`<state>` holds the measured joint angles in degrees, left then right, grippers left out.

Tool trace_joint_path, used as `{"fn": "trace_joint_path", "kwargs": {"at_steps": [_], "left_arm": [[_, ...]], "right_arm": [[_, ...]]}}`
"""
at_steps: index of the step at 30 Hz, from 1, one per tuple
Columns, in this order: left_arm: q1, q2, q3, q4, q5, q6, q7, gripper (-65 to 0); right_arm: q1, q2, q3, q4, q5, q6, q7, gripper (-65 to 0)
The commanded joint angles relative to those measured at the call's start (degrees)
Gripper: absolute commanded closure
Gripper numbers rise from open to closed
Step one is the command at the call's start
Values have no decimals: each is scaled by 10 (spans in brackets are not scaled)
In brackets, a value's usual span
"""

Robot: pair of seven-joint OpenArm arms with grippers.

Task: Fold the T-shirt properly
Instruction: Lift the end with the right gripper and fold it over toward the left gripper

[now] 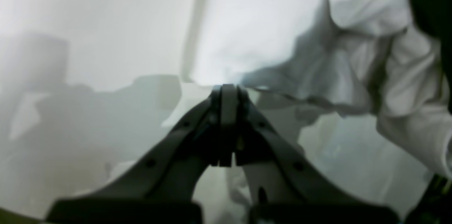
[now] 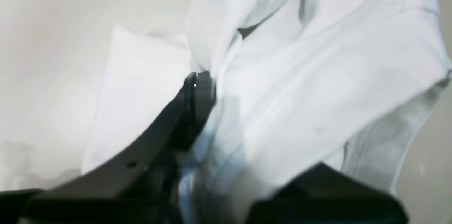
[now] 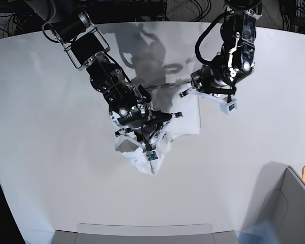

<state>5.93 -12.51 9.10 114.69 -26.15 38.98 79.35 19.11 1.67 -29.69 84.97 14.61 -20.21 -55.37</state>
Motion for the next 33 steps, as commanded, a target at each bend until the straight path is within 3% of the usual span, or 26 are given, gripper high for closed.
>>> {"fn": "trace_joint_path", "kwargs": {"at_steps": [1,10,14,20,23,29,33], "left_arm": [[1,-5,-22,7,-4,10,6,0],[33,-5,-167,7,-4,10,6,0],[41,-6,-188,7,-4,10,6,0],[55,-5,-188,7,-4,10,6,0],[57,-6,-189,6,-4,10,6,0],[69,-4,-229,5,-4,10,6,0],[69,-6,-264,-10,-4,10,6,0]], "right_arm": [[18,-7,-4,7,-1,3,26,0],[18,-25,-15,-2,-4,144,46,0],[25,-42,-18,-38,-4,151,45,-6],[28,-40,-95,-31,-1,165,45,-251],[26,-43,-108,-3,0,206,46,-330],[26,-58,-109,10,28,305,46,-334],[28,-58,-105,18,73,316,50,-334]]}}
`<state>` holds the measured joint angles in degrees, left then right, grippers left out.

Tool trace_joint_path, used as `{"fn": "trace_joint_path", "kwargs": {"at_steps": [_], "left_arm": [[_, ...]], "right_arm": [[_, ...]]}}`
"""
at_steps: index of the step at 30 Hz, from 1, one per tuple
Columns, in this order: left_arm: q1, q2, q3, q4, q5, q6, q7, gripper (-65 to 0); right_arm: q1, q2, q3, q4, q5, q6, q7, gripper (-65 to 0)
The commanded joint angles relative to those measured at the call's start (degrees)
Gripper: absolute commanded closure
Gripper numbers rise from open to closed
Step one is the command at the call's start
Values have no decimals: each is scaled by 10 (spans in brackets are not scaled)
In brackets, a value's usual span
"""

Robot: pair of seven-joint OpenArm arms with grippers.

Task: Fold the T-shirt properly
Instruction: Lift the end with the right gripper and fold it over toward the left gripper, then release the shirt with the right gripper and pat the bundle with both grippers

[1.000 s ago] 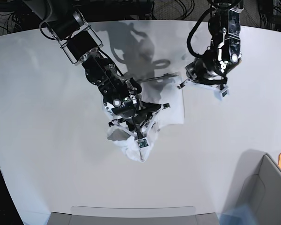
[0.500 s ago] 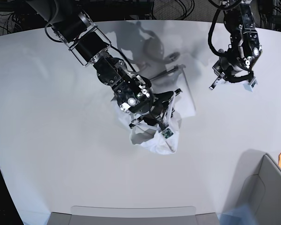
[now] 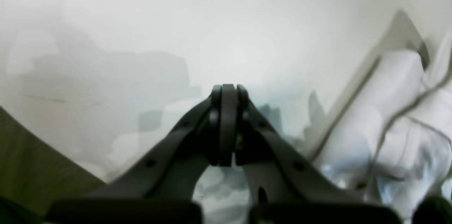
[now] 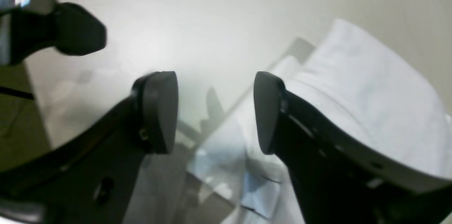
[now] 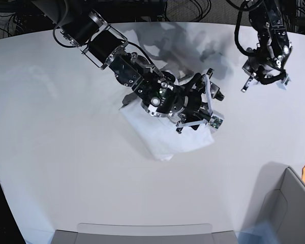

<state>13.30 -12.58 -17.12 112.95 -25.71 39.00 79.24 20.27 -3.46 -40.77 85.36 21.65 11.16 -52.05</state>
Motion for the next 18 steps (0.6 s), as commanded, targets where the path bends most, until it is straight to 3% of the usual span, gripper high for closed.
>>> {"fn": "trace_joint_path", "kwargs": {"at_steps": [1,5,9,12,18], "left_arm": [[-4,-6,-3,4,-9,10,8,0],[-5,-3,-1,5,-11,10,8,0],[-36,-6,46,7,-11,10,8,0],[-74,-5,101,7,-11,10,8,0],[-145,8,239,8,-11,10,8,0]], "right_arm": [[17,-4,15,24,8,2,17,-334],[3,-4,113,79,10,1,16,-304],[2,-3,236,96,10,1,13,-212],[2,28,308,94,10,1,12,-133],[-11,91,373,41,12,1,12,-27]]}}
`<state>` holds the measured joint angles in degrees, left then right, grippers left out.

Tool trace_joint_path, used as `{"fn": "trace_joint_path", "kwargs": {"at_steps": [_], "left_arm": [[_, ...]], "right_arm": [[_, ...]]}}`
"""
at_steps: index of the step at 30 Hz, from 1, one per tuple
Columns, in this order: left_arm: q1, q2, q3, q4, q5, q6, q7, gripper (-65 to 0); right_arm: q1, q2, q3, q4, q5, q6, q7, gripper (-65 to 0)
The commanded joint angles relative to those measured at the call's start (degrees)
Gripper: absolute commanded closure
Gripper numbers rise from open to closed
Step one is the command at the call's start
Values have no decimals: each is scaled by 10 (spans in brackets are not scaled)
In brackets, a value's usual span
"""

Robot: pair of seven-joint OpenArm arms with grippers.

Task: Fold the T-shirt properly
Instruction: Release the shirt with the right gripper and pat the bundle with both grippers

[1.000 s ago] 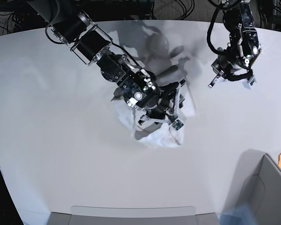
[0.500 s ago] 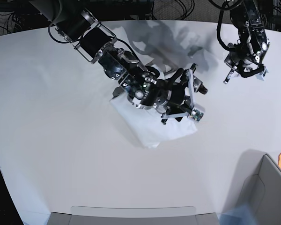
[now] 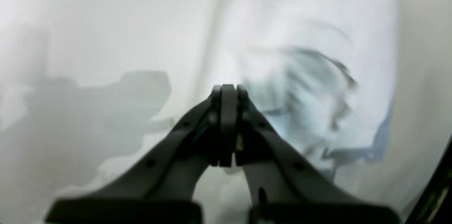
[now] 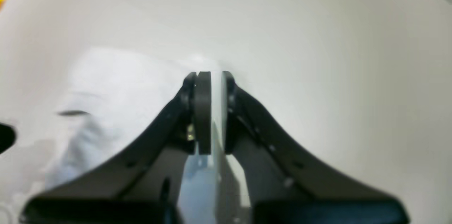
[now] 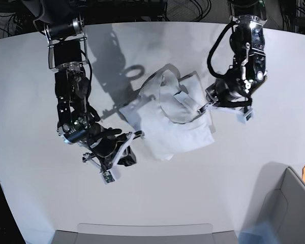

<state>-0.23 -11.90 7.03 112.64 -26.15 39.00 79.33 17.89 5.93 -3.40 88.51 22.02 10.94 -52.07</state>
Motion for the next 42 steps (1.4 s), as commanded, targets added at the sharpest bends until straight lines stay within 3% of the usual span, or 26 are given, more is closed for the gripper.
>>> {"fn": "trace_joint_path", "kwargs": {"at_steps": [1,6,11,17,22,26,30,34,42], "left_arm": [[-18,5,19,13,-7,10,7,0],[-41,29,117,19,-7,10,7,0],[-64,30,190,-59,-6,10,7,0],[-80,24,182,-187,-4,10,-45,0],[-131,-9,113,-235,-4,10,-82,0],[-196,-12,36,-265,-4,10,-97,0],[-218,-10,24,-249,-5,10,-71,0],[-177,-9,24,-189,-5,10,-57,0],[-89,43,38,-57,-7,10,-54,0]], "right_arm": [[11,5,11,-1,7,4,12,-26],[9,35,25,-47,6,7,12,-26],[9,38,8,-85,6,10,16,-26],[-4,42,-92,-97,6,10,13,-26],[-67,52,-170,-15,8,10,-5,-25],[-120,71,-217,89,6,11,-16,-25],[-146,87,-162,159,10,11,-16,-25],[-139,83,-77,185,10,10,-18,-25],[-52,41,13,80,6,9,-16,-25]]}}
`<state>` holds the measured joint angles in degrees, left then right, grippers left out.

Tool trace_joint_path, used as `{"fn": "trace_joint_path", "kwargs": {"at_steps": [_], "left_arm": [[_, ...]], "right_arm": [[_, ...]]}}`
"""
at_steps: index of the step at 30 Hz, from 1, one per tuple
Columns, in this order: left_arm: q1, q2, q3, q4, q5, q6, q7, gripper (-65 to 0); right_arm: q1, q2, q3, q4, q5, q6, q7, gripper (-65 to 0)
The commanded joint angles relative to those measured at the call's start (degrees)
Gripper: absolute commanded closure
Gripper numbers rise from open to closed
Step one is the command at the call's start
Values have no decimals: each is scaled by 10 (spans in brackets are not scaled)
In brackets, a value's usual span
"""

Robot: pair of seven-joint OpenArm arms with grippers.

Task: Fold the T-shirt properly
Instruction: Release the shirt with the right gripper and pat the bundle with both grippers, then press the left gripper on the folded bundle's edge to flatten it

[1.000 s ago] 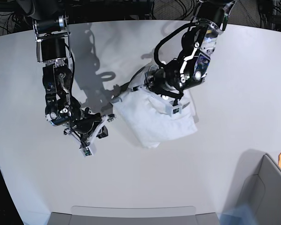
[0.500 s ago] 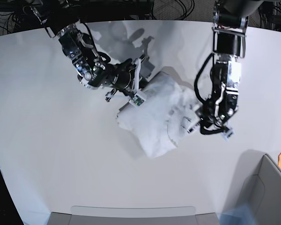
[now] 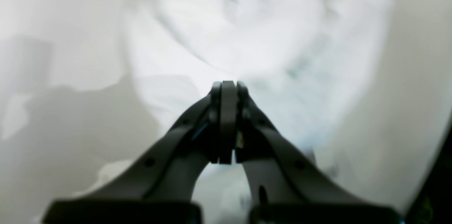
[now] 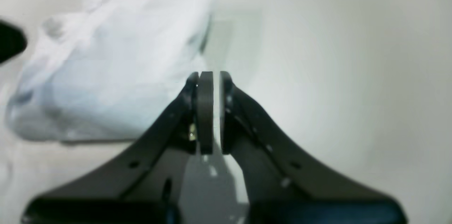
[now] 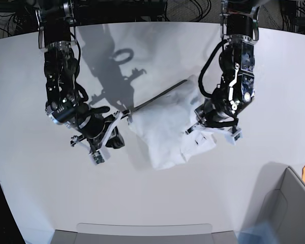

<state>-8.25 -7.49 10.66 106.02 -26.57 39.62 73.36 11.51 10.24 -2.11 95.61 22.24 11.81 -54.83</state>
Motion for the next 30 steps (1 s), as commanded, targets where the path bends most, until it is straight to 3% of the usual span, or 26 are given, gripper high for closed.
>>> {"fn": "trace_joint_path", "kwargs": {"at_steps": [1,6,10,15,18,21,25,27,30], "left_arm": [[-8,2,15,10,-3,4,5,0],[-4,3,126,8,-3,4,5,0],[13,3,165,-16,0,4,5,0],[9,-28,108,-116,1,4,-24,0],[-2,-50,49,-122,-1,4,-34,0],[-6,-50,5,-80,-2,4,-8,0],[-6,-49,-4,-7,-2,4,0,0],[-9,-47,-4,9,-2,4,-18,0],[-11,-30,-4,-5,-2,4,-97,0]], "right_arm": [[24,-7,0,-18,4,0,12,-25],[71,-40,0,-141,4,0,12,-24],[70,-47,-20,-171,4,1,12,-24],[40,-37,-116,-145,5,1,9,-24],[0,-24,-116,-82,12,1,-2,-24],[-47,-3,-81,-3,12,0,-9,-24],[-108,2,3,84,12,1,-8,-24],[-137,2,44,112,12,1,-8,-24],[-179,14,97,135,12,2,-8,-24]]}}
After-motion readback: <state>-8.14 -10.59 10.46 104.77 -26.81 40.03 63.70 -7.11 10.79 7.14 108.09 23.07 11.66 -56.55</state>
